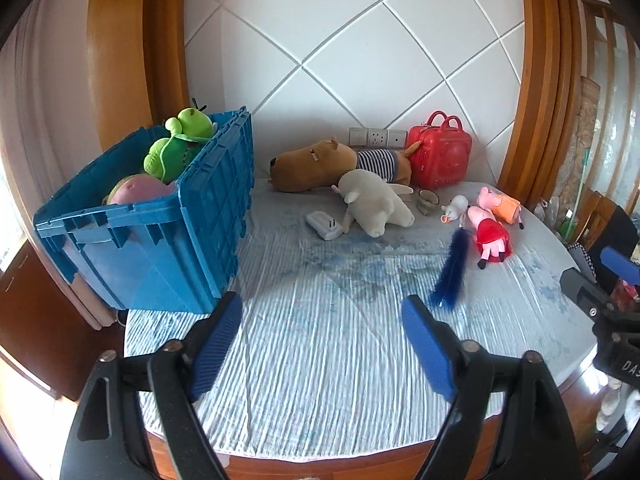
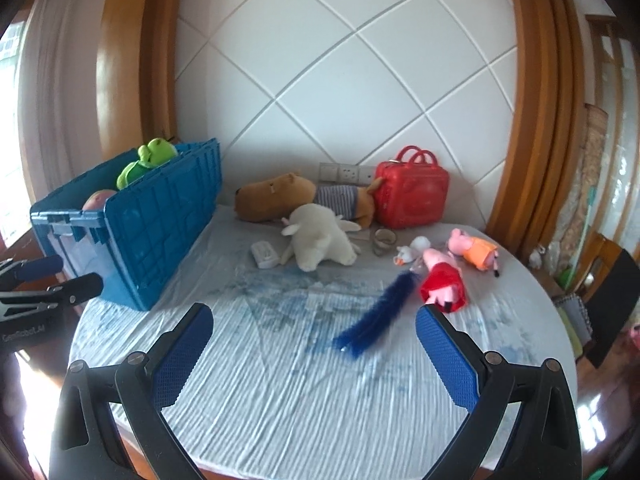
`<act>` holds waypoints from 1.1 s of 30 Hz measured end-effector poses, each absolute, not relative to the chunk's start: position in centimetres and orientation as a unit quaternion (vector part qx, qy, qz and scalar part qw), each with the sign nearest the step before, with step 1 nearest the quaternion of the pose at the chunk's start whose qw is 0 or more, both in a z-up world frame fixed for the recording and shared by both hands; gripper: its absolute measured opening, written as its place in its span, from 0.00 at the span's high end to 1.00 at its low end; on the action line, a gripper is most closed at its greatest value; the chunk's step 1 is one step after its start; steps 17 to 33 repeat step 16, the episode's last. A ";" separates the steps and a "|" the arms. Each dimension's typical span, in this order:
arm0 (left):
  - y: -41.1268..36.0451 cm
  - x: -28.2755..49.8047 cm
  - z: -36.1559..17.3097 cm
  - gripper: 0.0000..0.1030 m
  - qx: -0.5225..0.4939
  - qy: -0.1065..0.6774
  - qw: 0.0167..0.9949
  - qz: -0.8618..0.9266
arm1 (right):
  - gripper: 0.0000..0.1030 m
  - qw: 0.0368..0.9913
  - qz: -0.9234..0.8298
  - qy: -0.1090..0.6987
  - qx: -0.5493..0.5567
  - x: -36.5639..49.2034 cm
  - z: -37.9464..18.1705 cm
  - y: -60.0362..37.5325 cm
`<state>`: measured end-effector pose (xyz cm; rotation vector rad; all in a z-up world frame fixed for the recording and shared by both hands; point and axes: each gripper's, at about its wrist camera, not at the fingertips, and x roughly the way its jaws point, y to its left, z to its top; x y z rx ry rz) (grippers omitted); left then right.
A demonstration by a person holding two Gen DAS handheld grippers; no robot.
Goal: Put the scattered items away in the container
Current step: 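Withdraw both open grippers from the crate back over the bed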
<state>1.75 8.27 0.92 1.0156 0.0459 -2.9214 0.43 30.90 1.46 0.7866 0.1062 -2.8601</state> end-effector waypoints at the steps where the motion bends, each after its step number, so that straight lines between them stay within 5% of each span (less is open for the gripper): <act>1: 8.1 1.9 0.9 0.13 0.328 0.018 0.026 -0.944 | 0.00 0.088 -0.959 0.036 0.265 0.6 1.5 30.9; 33: 7.7 3.1 1.2 0.13 0.326 0.017 0.024 -0.945 | 0.00 0.080 -0.959 0.034 0.270 1.7 1.6 31.2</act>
